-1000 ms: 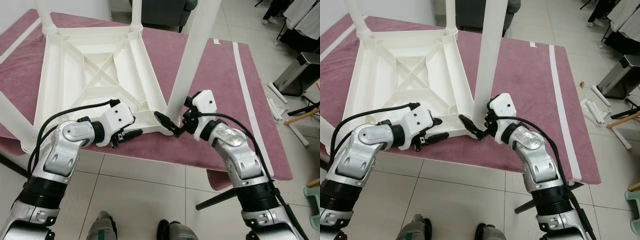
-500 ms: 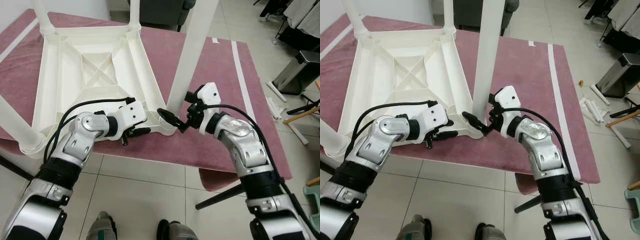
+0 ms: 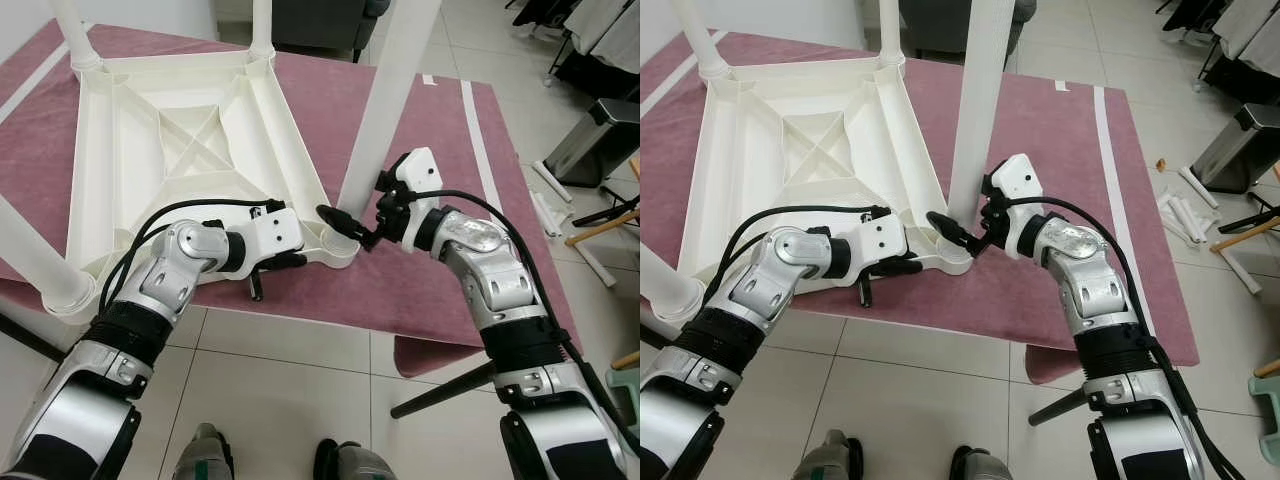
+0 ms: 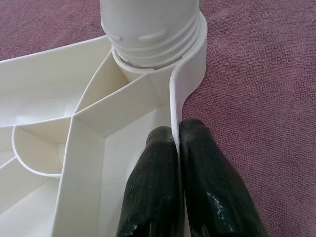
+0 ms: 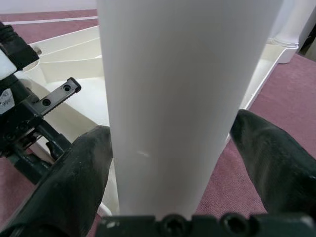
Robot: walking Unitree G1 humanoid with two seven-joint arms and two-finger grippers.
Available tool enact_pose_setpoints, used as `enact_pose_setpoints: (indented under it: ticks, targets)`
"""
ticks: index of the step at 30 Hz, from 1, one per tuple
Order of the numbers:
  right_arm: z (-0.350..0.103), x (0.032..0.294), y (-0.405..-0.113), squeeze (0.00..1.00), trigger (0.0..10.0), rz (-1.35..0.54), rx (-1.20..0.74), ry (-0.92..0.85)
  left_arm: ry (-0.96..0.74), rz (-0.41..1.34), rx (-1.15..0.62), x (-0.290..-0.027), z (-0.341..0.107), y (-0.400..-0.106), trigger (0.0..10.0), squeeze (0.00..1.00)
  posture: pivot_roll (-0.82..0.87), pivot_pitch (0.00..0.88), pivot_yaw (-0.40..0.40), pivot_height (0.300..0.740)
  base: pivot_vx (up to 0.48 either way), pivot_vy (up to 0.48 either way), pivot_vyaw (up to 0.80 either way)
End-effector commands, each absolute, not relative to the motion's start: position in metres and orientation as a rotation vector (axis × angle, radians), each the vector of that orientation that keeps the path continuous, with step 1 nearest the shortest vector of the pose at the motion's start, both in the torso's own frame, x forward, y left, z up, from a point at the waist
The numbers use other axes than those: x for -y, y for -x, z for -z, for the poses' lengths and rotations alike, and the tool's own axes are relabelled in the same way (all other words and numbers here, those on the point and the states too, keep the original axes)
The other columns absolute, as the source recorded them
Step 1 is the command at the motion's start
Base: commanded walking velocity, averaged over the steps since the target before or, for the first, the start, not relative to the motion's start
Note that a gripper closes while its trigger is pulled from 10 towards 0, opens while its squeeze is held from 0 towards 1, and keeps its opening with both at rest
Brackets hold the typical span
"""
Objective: Building children table
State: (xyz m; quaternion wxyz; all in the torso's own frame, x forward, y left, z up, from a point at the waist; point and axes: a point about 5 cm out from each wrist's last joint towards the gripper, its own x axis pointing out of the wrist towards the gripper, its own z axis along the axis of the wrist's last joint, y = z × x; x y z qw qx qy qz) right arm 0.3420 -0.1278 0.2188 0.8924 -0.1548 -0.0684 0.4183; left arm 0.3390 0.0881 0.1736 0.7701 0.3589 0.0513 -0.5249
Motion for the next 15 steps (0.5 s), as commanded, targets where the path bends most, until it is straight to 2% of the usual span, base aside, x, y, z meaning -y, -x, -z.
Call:
enact_pose_setpoints:
  ticks: [1, 2, 6, 15]
  targets:
    - [-0.220, 0.125, -0.340, 0.00, 10.0, -0.922, 0.143, 0.341, -0.810, 1.143, -0.140, -0.094, -0.166, -0.338, 0.0, 0.00, 0.10, 0.179, -0.013, 0.740, 0.000, 0.000, 0.00]
    - [-0.220, 0.125, -0.340, 0.00, 10.0, -0.922, 0.143, 0.341, -0.810, 1.143, -0.140, -0.094, -0.166, -0.338, 0.0, 0.00, 0.10, 0.179, -0.013, 0.740, 0.000, 0.000, 0.00]
    - [-0.223, 0.114, -0.325, 0.00, 10.0, -1.143, 0.132, 0.369, -0.910, 1.240, -0.064, -0.108, -0.188, -0.324, 0.0, 0.00, 0.12, 0.182, -0.021, 0.740, 0.000, 0.000, 0.00]
    - [-0.226, 0.108, -0.324, 0.00, 10.0, -1.237, 0.128, 0.406, -0.995, 1.358, -0.034, -0.125, -0.201, -0.298, 0.0, 0.00, 0.13, 0.186, -0.031, 0.740, 0.000, 0.000, 0.00]
